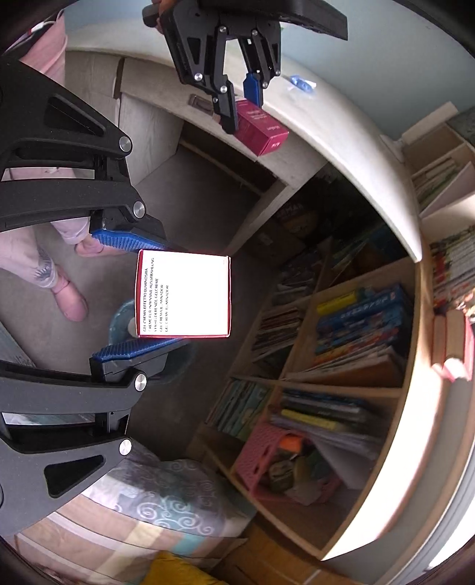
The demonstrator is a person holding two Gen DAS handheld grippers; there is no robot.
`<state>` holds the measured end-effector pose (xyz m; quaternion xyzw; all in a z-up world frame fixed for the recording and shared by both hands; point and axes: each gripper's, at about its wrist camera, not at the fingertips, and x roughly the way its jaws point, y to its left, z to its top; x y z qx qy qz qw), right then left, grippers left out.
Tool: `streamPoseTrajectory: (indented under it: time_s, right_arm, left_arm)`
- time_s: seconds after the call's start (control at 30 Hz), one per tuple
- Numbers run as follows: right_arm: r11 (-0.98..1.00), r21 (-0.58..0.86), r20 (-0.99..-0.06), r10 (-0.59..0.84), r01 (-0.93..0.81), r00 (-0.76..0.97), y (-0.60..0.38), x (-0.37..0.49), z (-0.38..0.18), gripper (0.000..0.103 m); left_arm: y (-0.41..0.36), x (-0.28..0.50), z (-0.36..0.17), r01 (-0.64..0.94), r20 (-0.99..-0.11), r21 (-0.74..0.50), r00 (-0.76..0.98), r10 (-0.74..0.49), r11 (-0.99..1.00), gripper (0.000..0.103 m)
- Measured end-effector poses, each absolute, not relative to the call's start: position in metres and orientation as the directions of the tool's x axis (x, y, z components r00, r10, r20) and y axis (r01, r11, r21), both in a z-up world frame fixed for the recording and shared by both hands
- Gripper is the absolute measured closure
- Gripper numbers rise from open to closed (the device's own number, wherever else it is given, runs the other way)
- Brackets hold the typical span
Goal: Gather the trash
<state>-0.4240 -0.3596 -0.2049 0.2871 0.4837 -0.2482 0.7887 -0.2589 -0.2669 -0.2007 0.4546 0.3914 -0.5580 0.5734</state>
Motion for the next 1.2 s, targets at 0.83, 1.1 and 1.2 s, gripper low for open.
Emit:
streamPoseTrajectory:
  time_s: [0.83, 1.1, 1.2]
  right_arm:
    - [0.515, 0.364, -0.914, 0.035, 0.776, 0.405, -0.379, -0.499, -0.401, 0.061]
    - [0.421, 0.429, -0.895, 0.079, 0.799, 0.439, -0.392, -0.506, -0.474, 0.061]
    - [0.405, 0.434, -0.894, 0.084, 0.805, 0.44, -0.398, -0.505, -0.488, 0.061]
  left_arm:
    - [-0.335, -0.342, -0.384, 0.988, -0.995, 0.029, 0.014, -0.095, -0.155, 0.076]
    - [-0.352, -0.351, -0.456, 0.987, -0.999, 0.022, 0.017, -0.034, -0.16, 0.076]
    - [-0.355, -0.35, -0.474, 0.989, -1.0, 0.003, 0.0, -0.019, -0.15, 0.076]
